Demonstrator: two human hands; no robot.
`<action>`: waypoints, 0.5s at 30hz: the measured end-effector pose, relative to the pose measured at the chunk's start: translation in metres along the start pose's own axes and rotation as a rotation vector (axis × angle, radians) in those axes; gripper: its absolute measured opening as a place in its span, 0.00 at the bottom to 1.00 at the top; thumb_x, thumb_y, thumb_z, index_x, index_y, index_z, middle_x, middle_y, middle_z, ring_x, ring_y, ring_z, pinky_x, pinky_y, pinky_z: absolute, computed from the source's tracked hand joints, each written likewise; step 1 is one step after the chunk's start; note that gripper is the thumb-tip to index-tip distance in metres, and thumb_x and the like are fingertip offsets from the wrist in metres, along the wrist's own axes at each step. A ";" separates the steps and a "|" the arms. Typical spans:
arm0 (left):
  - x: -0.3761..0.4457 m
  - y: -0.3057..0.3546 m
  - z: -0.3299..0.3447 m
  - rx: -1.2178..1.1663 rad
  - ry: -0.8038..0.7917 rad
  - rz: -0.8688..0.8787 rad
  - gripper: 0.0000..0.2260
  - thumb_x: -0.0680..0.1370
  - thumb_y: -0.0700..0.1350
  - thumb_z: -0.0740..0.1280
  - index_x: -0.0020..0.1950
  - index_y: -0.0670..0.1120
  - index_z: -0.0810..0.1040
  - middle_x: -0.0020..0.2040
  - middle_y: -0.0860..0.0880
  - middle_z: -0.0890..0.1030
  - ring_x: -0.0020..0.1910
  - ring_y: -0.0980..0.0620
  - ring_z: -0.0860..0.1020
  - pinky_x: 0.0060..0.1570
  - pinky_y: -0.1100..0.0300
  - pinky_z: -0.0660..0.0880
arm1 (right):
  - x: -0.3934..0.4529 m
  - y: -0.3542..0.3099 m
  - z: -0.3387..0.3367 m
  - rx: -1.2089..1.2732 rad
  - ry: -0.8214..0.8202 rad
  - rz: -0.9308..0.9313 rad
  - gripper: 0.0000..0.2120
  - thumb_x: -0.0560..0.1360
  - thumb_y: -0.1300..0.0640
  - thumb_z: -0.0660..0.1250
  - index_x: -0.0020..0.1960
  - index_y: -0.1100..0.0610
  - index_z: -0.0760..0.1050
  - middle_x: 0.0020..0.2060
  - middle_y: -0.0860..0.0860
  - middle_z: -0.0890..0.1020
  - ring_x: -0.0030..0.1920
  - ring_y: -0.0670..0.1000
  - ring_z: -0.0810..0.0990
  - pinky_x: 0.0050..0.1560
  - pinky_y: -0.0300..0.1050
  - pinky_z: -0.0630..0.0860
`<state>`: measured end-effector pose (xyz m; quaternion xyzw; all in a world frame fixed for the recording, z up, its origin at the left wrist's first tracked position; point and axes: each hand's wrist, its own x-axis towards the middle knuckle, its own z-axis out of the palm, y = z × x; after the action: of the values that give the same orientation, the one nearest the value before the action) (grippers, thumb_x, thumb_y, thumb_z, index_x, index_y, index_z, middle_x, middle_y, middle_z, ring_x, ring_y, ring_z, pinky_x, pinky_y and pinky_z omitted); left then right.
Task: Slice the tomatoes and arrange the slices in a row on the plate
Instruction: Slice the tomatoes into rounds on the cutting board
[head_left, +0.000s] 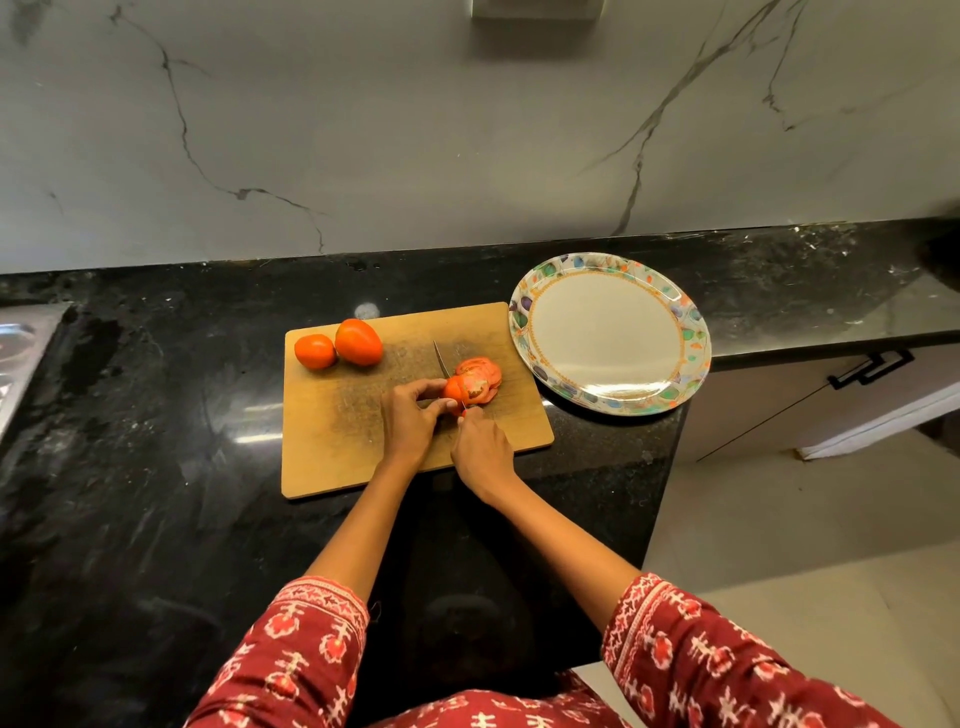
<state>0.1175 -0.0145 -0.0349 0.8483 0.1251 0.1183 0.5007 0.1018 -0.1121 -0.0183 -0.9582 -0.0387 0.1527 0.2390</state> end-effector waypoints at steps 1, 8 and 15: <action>0.000 0.000 0.000 0.002 -0.003 0.002 0.12 0.68 0.34 0.74 0.51 0.39 0.82 0.47 0.43 0.83 0.46 0.53 0.80 0.45 0.69 0.72 | 0.002 -0.001 0.000 -0.003 0.000 0.002 0.13 0.82 0.59 0.51 0.61 0.64 0.67 0.56 0.61 0.78 0.58 0.61 0.76 0.51 0.51 0.72; 0.002 -0.004 -0.001 -0.003 -0.004 0.001 0.13 0.67 0.34 0.74 0.50 0.39 0.82 0.46 0.43 0.83 0.46 0.50 0.81 0.49 0.57 0.77 | -0.008 0.010 0.005 -0.054 -0.008 -0.001 0.13 0.83 0.57 0.49 0.61 0.62 0.66 0.57 0.60 0.77 0.59 0.60 0.76 0.53 0.52 0.71; 0.001 -0.004 0.000 -0.005 -0.017 0.017 0.12 0.67 0.34 0.73 0.50 0.39 0.82 0.45 0.44 0.83 0.45 0.52 0.80 0.45 0.66 0.75 | 0.001 -0.002 0.002 -0.099 -0.020 0.002 0.14 0.82 0.60 0.51 0.64 0.63 0.66 0.59 0.60 0.77 0.60 0.59 0.76 0.54 0.51 0.72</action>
<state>0.1177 -0.0122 -0.0378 0.8490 0.1134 0.1156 0.5030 0.1024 -0.1093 -0.0198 -0.9673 -0.0476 0.1603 0.1905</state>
